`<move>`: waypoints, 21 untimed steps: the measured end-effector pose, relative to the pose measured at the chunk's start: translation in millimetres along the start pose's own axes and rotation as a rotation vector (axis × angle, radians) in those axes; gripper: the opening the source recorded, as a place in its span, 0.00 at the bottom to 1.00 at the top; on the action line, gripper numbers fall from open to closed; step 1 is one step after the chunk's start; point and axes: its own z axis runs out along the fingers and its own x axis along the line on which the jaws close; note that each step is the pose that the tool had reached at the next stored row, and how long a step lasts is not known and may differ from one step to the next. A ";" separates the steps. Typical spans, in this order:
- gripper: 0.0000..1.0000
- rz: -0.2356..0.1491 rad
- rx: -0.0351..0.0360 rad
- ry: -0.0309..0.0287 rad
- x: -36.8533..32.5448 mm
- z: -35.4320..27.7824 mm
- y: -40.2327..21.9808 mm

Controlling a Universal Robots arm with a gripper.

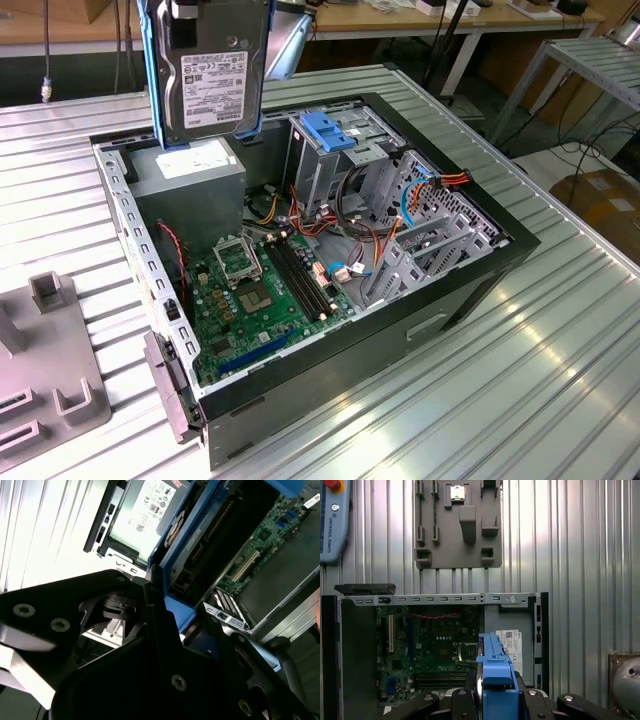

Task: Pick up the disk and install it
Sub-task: 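Pick up the disk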

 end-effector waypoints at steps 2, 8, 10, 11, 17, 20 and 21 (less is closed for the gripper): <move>0.37 0.000 0.0000 0.0000 3.0 0.1 -3.5; 0.37 0.000 0.0000 0.0000 8.6 0.2 -11.7; 0.37 0.000 0.0000 0.0000 10.0 0.3 -13.8; 0.37 0.000 0.0001 0.0000 10.6 0.3 -14.9; 0.37 0.000 0.0000 0.0000 15.7 0.6 -30.6; 0.37 0.000 0.0000 0.0000 19.0 0.9 -39.3; 0.37 0.000 0.0000 0.0000 19.0 0.8 -39.6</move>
